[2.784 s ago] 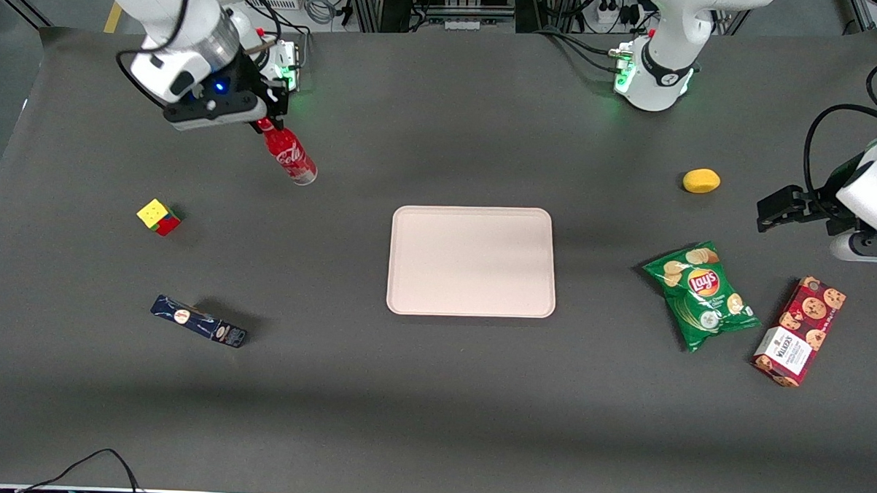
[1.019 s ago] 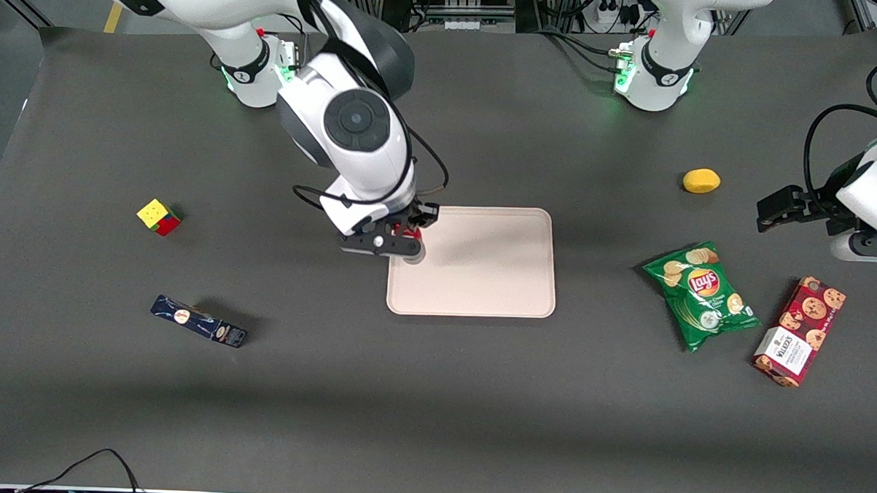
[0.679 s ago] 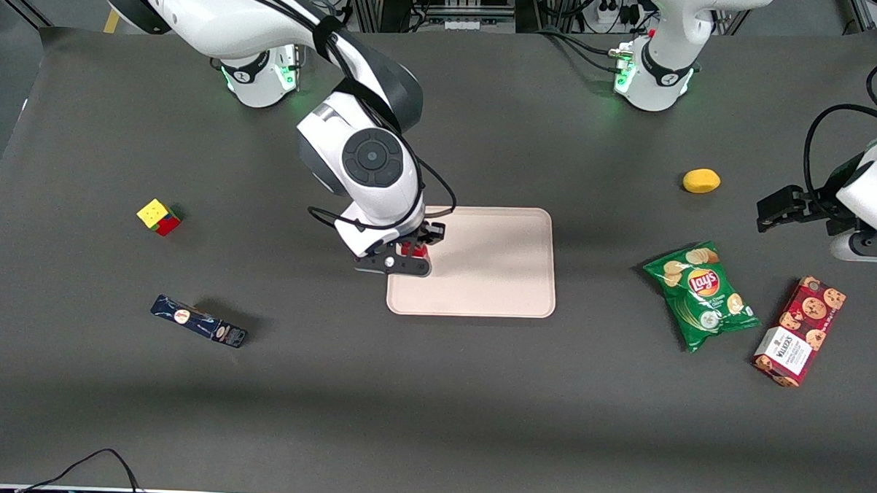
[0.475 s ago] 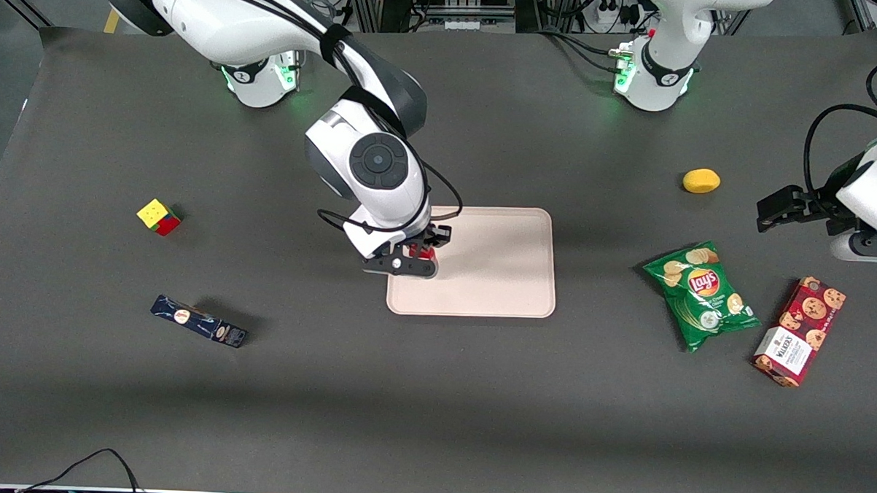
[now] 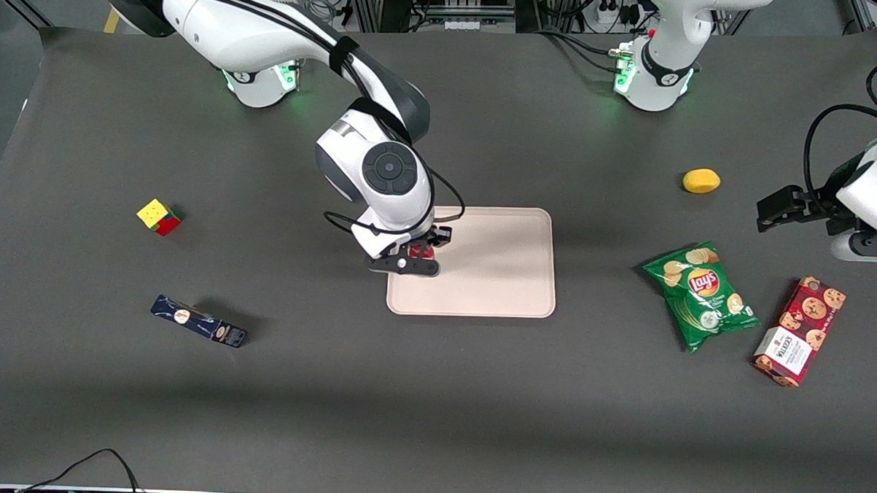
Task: Place coke bottle on tray
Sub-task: 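Lower the bottle onto the tray and open the right gripper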
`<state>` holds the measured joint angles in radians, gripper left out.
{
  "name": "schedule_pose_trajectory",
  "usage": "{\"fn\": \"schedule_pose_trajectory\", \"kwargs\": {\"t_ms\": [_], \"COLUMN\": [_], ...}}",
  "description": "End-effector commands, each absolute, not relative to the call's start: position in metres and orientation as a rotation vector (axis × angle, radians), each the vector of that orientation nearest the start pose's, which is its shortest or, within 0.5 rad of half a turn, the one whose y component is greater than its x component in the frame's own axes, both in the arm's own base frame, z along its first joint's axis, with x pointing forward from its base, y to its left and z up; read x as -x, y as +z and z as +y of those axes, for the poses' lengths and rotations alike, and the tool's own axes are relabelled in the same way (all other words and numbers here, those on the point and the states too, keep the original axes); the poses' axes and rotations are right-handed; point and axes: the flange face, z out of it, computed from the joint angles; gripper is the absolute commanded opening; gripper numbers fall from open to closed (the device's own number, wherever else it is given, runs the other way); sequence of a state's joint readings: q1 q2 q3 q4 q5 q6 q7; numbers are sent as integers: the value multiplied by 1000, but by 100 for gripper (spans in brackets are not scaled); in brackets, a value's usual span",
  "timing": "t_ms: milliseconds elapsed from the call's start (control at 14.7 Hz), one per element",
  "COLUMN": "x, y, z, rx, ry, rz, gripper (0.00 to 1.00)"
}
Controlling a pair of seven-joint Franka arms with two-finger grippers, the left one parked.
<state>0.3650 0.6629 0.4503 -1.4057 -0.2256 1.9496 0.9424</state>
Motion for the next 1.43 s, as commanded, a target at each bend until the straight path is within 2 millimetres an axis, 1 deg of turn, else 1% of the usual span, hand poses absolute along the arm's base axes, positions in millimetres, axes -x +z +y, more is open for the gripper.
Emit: {"fn": "schedule_pose_trajectory", "kwargs": {"t_ms": [0, 68, 204, 272, 340, 475, 543, 611, 679, 747, 883, 1019, 1086, 1154, 1222, 1358], "x": [-542, -543, -543, -543, -543, -543, -544, -548, -552, -554, -558, -558, -558, -554, -551, -536], "y": [334, 333, 333, 333, 333, 334, 339, 347, 358, 374, 415, 451, 469, 482, 495, 509], "z": [461, 460, 460, 460, 460, 460, 459, 454, 448, 443, 430, 405, 388, 371, 347, 303], "rx": [3125, 3125, 3124, 3124, 3124, 3121, 3113, 3108, 3097, 3074, 3014, 3012, 3010, 3017, 3025, 3027], "ry": [85, 84, 83, 83, 83, 88, 84, 73, 59, 51, 36, 42, 34, 23, 12, 14], "rz": [214, 213, 218, 218, 218, 221, 228, 248, 268, 285, 321, 261, 223, 162, 120, 61], "gripper": [0, 9, 64, 90, 100, 100, 100, 100, 100, 100, 100, 100, 100, 100, 100, 100]}}
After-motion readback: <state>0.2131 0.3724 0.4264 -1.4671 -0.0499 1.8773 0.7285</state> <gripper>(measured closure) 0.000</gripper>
